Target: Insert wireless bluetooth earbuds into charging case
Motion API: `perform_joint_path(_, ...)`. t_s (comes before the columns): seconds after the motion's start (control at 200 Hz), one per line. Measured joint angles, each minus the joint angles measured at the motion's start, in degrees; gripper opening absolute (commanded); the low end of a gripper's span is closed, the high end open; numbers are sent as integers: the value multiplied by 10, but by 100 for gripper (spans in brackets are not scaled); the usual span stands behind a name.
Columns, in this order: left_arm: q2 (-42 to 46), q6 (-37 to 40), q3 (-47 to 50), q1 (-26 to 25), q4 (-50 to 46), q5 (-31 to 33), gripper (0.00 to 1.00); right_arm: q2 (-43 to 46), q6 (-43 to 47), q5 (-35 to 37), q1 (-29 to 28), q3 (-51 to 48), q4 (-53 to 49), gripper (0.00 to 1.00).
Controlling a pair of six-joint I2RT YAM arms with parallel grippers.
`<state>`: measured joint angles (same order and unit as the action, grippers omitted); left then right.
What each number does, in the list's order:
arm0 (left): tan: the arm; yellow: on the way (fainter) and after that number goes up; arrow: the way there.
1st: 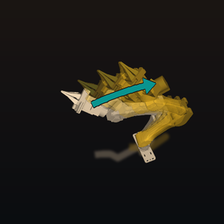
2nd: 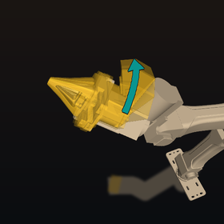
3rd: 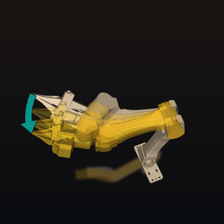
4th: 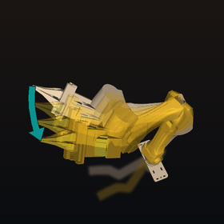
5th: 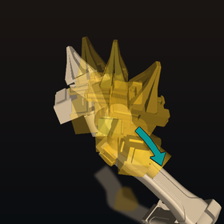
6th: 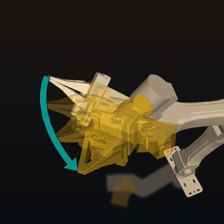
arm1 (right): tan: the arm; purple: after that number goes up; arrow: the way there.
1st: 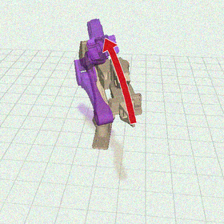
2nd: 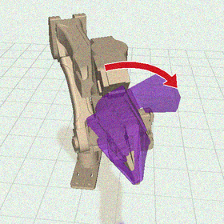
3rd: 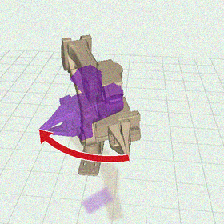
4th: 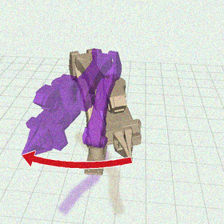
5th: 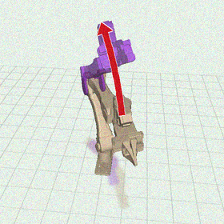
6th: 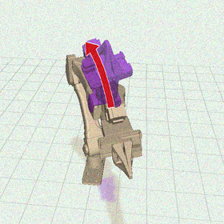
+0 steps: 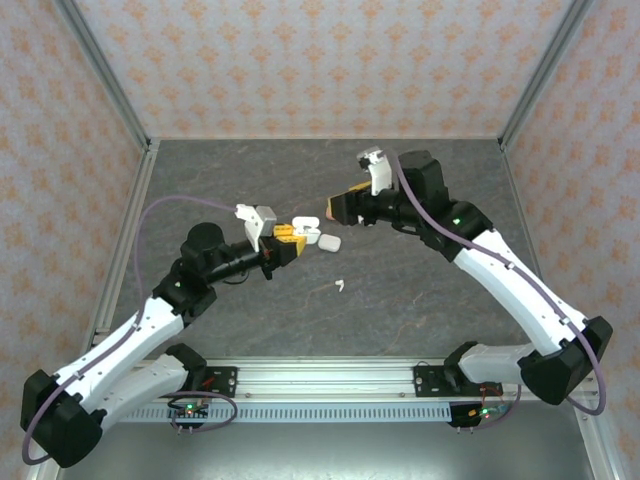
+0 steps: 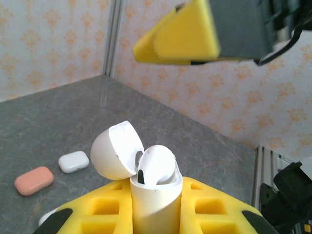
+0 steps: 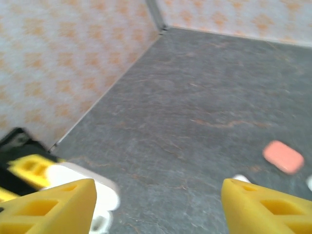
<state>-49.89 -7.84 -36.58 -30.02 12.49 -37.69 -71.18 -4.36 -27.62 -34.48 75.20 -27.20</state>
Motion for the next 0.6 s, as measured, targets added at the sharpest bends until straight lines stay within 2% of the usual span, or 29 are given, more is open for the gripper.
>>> perform_joint_path(0.195,21,3,0,0,15,23,0,-12,-61,65,12,-40,-59,72)
perform_joint_path(0.3,29,3,0,0,21,27,0,-41,-91,74,12,-55,-84,67)
perform_joint_path(0.39,35,4,0,0,21,28,0,-76,-116,78,11,-68,-99,67)
perform_joint_path(0.601,58,4,5,0,21,38,0,-155,-165,92,-27,-103,-106,65)
